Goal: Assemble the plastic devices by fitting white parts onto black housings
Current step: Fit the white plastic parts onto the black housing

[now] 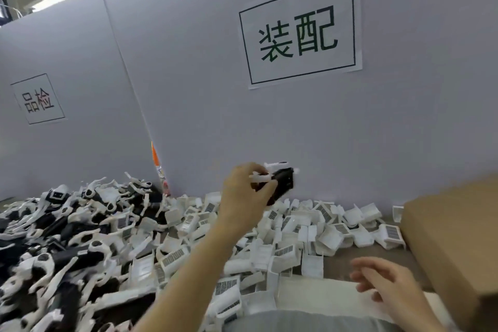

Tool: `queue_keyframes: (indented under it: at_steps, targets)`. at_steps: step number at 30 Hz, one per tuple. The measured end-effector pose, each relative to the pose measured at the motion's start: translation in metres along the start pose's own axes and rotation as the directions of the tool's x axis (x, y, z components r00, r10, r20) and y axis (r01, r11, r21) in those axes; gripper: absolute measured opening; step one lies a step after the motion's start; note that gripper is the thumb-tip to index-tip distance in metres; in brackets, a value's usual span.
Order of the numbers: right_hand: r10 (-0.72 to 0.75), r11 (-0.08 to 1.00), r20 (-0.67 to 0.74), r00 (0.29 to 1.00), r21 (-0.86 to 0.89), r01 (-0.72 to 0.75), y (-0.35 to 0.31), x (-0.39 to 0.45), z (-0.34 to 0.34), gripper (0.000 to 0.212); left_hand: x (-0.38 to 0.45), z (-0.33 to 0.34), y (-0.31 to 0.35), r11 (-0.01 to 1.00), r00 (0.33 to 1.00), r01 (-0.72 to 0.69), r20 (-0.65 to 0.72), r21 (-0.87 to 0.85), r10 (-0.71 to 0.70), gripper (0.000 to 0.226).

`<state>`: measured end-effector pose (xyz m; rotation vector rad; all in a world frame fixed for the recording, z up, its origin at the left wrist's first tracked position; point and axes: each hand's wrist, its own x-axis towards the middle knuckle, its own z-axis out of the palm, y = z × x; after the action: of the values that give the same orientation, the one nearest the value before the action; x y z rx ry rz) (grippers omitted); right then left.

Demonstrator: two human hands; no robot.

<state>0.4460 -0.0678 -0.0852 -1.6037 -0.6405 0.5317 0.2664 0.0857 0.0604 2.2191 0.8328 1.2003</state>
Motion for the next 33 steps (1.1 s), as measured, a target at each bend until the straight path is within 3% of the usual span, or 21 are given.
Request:
queue_keyframes:
  at_steps: [4,7,12,15,21,24,27,30,33]
  targets:
    - [-0.034,0.999,0.044,0.998,-0.009,0.035,0.002,-0.001,-0.003,0.022,-0.054,0.095,0.001,0.872,0.966,0.182,-0.085,-0.454,-0.246,0.02]
    - [-0.044,0.999,0.057,0.997,0.003,0.044,0.004,0.001,0.001,0.024,-0.081,0.139,-0.007,0.75,0.926,0.253,-0.069,-0.611,-0.37,0.025]
    - [-0.117,0.993,0.11,0.987,0.031,0.114,0.008,0.005,0.005,0.022,-0.087,0.169,-0.024,0.709,0.935,0.323,0.097,-0.627,-0.34,0.029]
    - [-0.069,0.991,0.129,0.989,0.123,0.054,0.013,0.009,0.006,0.02,-0.086,0.173,-0.028,0.742,0.942,0.331,0.153,-0.583,-0.3,0.028]
    - [-0.005,0.979,-0.098,0.995,0.2,0.025,0.021,0.016,0.003,0.025,-0.089,0.179,-0.02,0.675,0.924,0.367,0.333,-0.64,-0.187,0.028]
    - [-0.03,0.986,-0.155,0.987,0.156,0.054,0.023,0.016,0.002,0.029,-0.09,0.178,-0.019,0.7,0.939,0.331,0.291,-0.633,-0.181,0.033]
    - [-0.136,0.986,-0.179,0.974,0.069,0.151,0.024,0.014,0.003,0.029,-0.089,0.179,-0.021,0.727,0.956,0.291,0.223,-0.622,-0.191,0.021]
    - [-0.312,0.949,-0.12,0.942,-0.076,0.305,0.025,0.012,0.006,0.037,-0.087,0.181,-0.023,0.646,0.936,0.351,0.278,-0.677,-0.217,0.013]
    - [-0.36,0.908,0.005,0.933,-0.227,0.352,0.027,0.01,0.01,0.057,-0.083,0.181,-0.024,0.434,0.878,0.452,0.301,-0.779,-0.373,0.018]
